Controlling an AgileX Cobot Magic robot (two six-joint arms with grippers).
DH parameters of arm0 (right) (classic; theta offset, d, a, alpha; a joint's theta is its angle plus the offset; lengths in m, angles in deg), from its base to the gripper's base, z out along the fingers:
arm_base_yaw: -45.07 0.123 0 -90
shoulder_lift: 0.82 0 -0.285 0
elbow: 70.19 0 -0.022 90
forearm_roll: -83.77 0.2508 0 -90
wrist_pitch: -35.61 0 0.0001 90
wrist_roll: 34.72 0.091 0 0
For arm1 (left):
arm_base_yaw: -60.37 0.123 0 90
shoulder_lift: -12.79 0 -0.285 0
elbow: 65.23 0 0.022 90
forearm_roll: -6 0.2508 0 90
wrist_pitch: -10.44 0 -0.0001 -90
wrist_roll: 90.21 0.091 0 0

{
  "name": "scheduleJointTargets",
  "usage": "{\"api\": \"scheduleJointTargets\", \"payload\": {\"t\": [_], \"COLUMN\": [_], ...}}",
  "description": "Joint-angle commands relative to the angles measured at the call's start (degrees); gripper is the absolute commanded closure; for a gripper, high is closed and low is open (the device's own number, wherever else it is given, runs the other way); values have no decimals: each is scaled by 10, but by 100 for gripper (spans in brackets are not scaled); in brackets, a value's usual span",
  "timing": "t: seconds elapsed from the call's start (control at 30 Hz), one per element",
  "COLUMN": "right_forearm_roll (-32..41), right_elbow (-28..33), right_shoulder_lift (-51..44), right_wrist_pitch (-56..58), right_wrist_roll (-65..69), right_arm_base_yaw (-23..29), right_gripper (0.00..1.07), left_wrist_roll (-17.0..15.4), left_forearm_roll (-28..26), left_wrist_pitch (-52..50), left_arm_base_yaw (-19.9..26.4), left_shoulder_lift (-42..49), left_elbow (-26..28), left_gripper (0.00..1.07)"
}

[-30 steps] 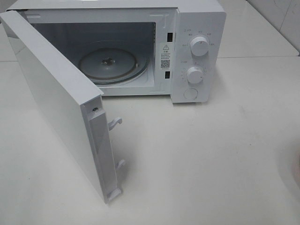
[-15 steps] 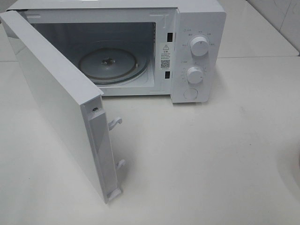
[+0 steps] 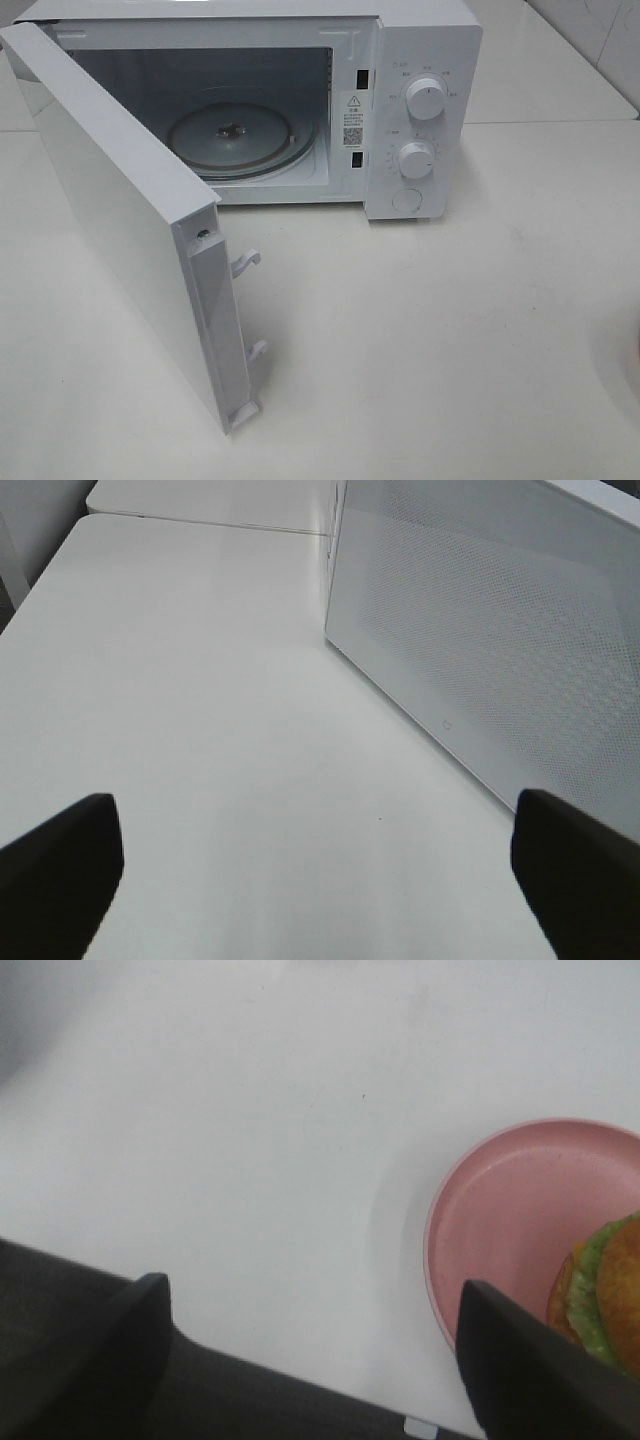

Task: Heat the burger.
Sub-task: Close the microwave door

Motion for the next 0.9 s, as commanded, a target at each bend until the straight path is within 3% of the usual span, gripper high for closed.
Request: {"api": "scheduleJointTargets", "payload": {"t": [0.03,0.37,0.4,0.57,0.63,0.9], "right_forearm_roll": [-1,36,46,61,77,91], "right_elbow": [14,23,23,26,28,28], "right_shoulder_lift": [-38,-139,-165,-166,-166,-166], "right_wrist_pitch": [-60,-82,-83,-87,-88,-88], "right_wrist_roll": [-9,-60,-77,-103,-134,-152], "right_arm_base_yaw": [-53,-185,-217,-272,-321,-328], "right_gripper": [32,32,32,32,32,31], "left_wrist_roll": [2,2,2,2,2,2], "left_forearm_roll": [-3,-3,-3,-3,-3,-3], "left_wrist_pitch": [-1,-1,-1,-1,-1,-1], "left_arm_base_yaw": [1,1,1,1,1,1], "left_shoulder_lift": [6,6,6,6,2,2], "left_elbow": [0,0,0,0,0,0], "left_gripper": [9,9,9,9,9,9]}}
